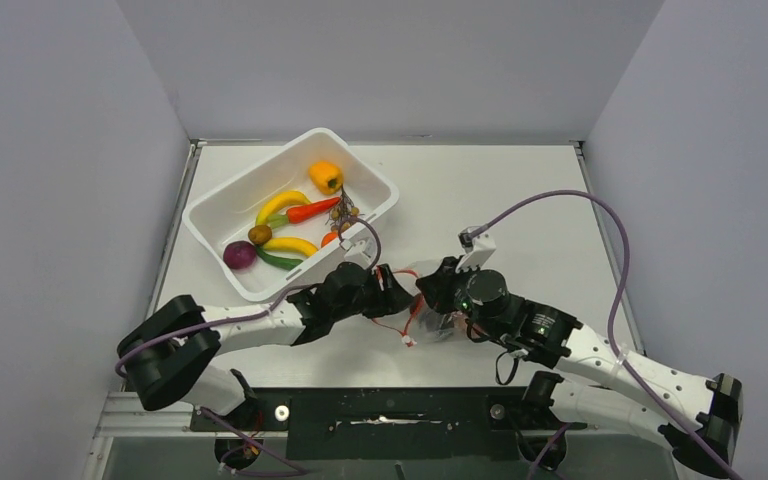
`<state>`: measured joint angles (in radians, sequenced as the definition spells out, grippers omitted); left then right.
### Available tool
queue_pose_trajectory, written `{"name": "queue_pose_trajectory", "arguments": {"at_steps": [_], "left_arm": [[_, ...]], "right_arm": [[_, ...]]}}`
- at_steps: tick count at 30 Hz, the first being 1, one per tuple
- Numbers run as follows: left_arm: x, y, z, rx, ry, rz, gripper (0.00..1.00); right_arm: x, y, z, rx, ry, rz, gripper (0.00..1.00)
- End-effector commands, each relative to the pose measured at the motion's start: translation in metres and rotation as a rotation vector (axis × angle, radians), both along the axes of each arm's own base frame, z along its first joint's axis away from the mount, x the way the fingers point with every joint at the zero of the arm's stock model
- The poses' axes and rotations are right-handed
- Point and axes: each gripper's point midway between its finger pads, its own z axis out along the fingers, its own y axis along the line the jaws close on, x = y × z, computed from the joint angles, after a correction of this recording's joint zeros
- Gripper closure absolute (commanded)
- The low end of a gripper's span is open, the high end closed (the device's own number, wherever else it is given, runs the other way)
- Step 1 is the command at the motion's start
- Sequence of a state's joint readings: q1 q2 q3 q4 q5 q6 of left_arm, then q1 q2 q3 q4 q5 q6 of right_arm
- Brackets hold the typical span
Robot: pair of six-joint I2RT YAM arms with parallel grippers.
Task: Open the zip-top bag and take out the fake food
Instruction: Pick up the fake fruit from the zipper food storage bag.
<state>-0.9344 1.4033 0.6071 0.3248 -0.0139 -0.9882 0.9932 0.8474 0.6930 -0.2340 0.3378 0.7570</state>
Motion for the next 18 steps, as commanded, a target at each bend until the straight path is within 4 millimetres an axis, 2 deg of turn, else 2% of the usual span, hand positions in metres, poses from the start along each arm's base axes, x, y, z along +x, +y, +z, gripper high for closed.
{"name": "queue_pose_trajectory", "arguments": {"at_steps": [1,5,8,11,14,18], "left_arm": [[0.004,-0.021,0.012,-0.098,-0.013,-0.013,0.46],[0.005,-0.025,0.007,-0.057,-0.01,-0.02,0.41],[0.005,-0.026,0.003,-0.047,-0.014,-0.011,0.38],[0.006,-0.027,-0.001,-0.039,-0.023,-0.007,0.37],[0.007,-0.029,-0.009,-0.023,-0.03,-0.013,0.37],[0.012,-0.042,-0.005,-0.016,-0.059,-0.022,0.37]], "right_arm": [[0.01,-0.026,0.022,-0.005,-0.053,-0.112,0.83],[0.01,-0.054,0.026,-0.034,-0.073,-0.197,0.54],[0.012,-0.082,0.015,-0.059,-0.049,-0.322,0.42],[0.011,-0.106,-0.007,-0.093,0.009,-0.412,0.44],[0.012,-0.114,-0.029,-0.125,0.07,-0.408,0.5],[0.021,-0.118,-0.046,-0.116,0.151,-0.389,0.6]]}}
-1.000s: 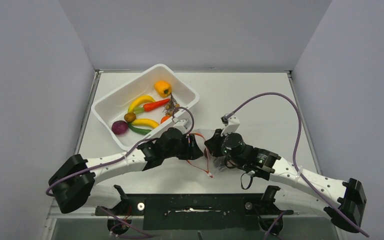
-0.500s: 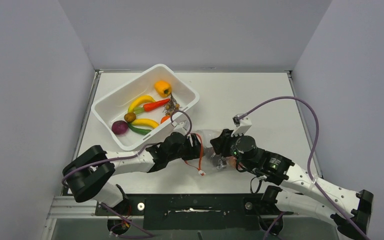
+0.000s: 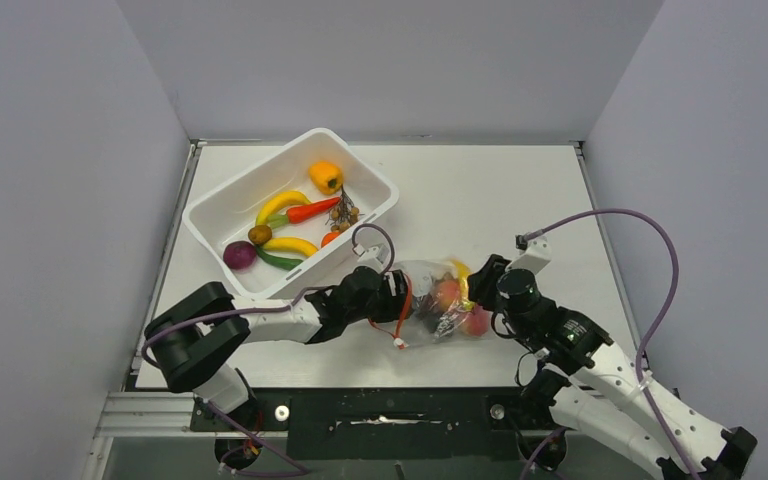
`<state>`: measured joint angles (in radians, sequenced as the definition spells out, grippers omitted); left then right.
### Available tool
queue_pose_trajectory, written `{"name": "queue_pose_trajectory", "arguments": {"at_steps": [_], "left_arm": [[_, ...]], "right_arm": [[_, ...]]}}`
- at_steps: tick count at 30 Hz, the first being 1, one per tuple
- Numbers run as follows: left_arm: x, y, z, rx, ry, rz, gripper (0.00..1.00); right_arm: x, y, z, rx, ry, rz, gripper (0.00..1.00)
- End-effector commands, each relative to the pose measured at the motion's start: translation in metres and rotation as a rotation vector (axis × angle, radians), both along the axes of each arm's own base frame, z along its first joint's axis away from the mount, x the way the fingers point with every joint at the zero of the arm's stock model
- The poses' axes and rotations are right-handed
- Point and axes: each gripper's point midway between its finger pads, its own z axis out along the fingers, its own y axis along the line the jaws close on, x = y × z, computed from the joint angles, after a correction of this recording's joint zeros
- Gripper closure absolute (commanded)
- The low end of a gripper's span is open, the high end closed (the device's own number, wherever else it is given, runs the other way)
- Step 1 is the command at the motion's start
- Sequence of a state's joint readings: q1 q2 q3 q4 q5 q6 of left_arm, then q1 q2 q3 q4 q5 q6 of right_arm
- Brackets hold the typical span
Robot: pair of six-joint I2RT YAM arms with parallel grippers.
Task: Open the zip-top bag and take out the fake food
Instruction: Pick up the fake fruit from the zipper food storage bag.
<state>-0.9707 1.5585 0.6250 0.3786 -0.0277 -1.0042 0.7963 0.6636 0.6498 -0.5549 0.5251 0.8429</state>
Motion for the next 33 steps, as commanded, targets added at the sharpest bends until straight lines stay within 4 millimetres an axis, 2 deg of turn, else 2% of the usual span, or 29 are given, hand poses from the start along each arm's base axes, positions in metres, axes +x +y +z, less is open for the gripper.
{"name": "queue_pose_trajectory", "arguments": {"at_steps": [1,6,9,17,22,27,31,33], "left_arm": [[0.018,-0.03,0.038,-0.078,-0.123,-0.007,0.37],[0.024,-0.035,0.039,-0.065,-0.158,0.005,0.36],[0.029,-0.036,0.031,-0.024,-0.171,0.006,0.36],[0.027,-0.044,0.011,0.099,-0.194,-0.048,0.37],[0.023,-0.048,-0.001,0.137,-0.181,-0.071,0.39],[0.022,-0.048,0.005,0.142,-0.203,-0.049,0.51],[0.019,-0.037,0.001,0.193,-0.186,-0.038,0.6],[0.015,-0.028,0.003,0.209,-0.187,-0.031,0.61]], "right_arm": [[0.009,-0.005,-0.018,0.033,0.082,0.005,0.62],[0.024,-0.02,-0.036,0.06,0.163,-0.006,0.64],[0.029,-0.03,-0.052,0.048,0.223,-0.018,0.62],[0.019,-0.024,-0.09,0.08,0.33,0.033,0.65],[0.013,-0.02,-0.096,0.117,0.335,0.042,0.66],[0.011,-0.021,-0.098,0.114,0.338,0.046,0.66],[0.011,-0.022,-0.099,0.102,0.338,0.045,0.66],[0.011,-0.024,-0.099,0.093,0.338,0.038,0.66]]}}
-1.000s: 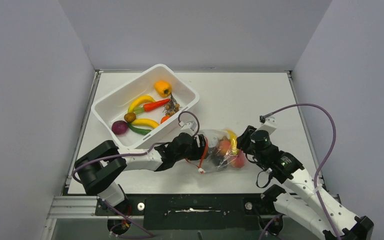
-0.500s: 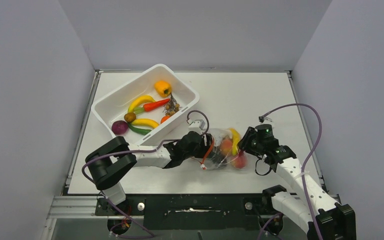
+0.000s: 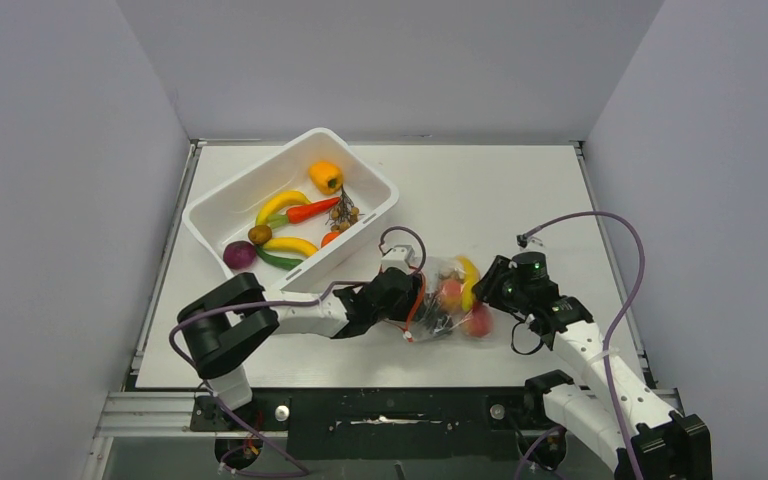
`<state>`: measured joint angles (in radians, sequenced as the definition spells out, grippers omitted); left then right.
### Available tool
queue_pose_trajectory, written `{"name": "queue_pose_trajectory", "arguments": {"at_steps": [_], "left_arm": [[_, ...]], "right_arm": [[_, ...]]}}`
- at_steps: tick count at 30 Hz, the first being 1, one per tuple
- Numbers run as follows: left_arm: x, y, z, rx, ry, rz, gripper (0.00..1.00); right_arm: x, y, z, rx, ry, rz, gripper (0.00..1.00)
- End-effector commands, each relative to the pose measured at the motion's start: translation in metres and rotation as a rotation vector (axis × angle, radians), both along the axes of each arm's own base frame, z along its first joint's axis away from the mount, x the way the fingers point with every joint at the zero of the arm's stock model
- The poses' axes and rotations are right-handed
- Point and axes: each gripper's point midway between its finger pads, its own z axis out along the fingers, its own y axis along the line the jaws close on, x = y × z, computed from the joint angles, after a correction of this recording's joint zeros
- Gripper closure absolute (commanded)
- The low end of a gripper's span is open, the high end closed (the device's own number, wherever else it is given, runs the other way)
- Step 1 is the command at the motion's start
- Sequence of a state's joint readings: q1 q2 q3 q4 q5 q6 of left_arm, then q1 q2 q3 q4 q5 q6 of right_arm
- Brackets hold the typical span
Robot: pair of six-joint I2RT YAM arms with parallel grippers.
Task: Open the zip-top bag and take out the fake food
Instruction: Pick up the fake fruit from the zipper food storage bag.
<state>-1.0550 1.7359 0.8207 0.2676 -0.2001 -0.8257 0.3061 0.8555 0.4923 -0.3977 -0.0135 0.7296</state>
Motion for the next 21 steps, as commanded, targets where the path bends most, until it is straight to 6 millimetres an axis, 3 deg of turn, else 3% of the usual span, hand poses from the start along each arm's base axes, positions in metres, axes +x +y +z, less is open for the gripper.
{"name": "queue_pose_trajectory", "arguments": {"at_steps": [1,7,12,21], "left_arm": [[-0.003,0.004,0.03,-0.02,-0.045,0.007,0.61],[-0.023,0.031,0.026,0.025,-0.012,-0.022,0.62],[-0.042,0.037,0.018,0.042,0.024,-0.116,0.6],[-0.033,0.032,0.013,0.153,0.021,-0.145,0.41]], "right_arm": [[-0.008,0.001,-0.008,-0.003,0.028,0.026,0.66],[-0.009,-0.004,-0.011,-0.019,0.028,0.007,0.66],[-0.009,-0.004,-0.009,-0.021,0.025,0.009,0.66],[-0.01,0.003,-0.006,0.018,0.032,0.022,0.65]]}}
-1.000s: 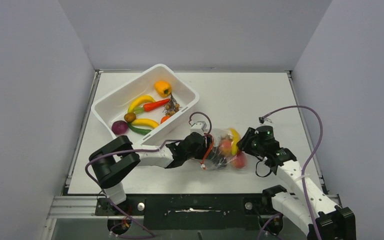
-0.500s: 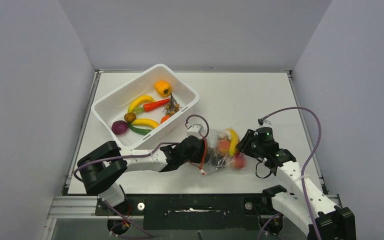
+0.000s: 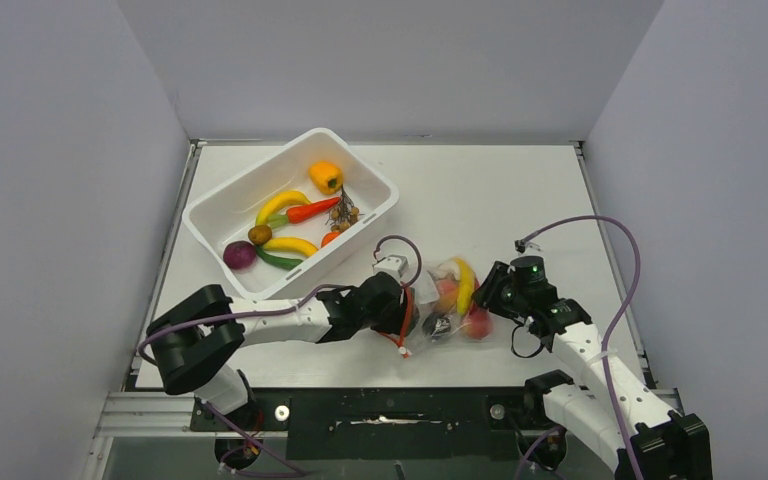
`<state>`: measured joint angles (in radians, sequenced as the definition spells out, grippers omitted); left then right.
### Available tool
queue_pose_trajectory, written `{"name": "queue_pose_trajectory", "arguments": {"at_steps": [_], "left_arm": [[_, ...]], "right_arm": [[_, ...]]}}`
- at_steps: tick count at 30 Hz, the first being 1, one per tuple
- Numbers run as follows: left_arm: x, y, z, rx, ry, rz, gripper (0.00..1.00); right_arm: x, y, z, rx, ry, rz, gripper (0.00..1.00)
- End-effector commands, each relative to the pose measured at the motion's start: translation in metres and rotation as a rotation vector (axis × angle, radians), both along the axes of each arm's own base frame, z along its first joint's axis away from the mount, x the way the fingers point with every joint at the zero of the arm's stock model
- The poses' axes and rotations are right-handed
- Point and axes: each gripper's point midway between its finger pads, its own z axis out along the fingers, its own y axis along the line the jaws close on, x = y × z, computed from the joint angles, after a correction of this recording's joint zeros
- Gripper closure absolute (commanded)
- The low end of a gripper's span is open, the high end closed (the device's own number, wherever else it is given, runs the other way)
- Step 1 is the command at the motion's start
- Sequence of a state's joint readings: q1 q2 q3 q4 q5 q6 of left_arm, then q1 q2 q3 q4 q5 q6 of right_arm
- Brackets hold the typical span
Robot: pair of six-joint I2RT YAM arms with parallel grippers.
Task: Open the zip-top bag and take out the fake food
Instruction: Pick up the fake fruit from the zipper food storage bag.
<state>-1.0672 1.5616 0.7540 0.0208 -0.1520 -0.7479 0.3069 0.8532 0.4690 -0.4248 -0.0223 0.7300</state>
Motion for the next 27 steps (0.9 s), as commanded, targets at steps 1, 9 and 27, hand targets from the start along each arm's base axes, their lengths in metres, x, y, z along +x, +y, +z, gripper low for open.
{"name": "queue_pose_trajectory", "arguments": {"at_steps": [1,9,27], "left_arm": [[0.005,-0.015,0.012,0.007,-0.027,-0.056,0.4],[0.006,-0.023,0.0,0.031,0.004,-0.073,0.34],[0.012,-0.005,0.006,-0.021,0.013,-0.017,0.84]], "right_arm": [[0.001,0.005,0.007,0.03,-0.014,0.014,0.65],[0.0,0.006,0.009,0.04,-0.01,0.009,0.65],[0.001,0.011,0.015,0.043,-0.035,0.063,0.56]]}}
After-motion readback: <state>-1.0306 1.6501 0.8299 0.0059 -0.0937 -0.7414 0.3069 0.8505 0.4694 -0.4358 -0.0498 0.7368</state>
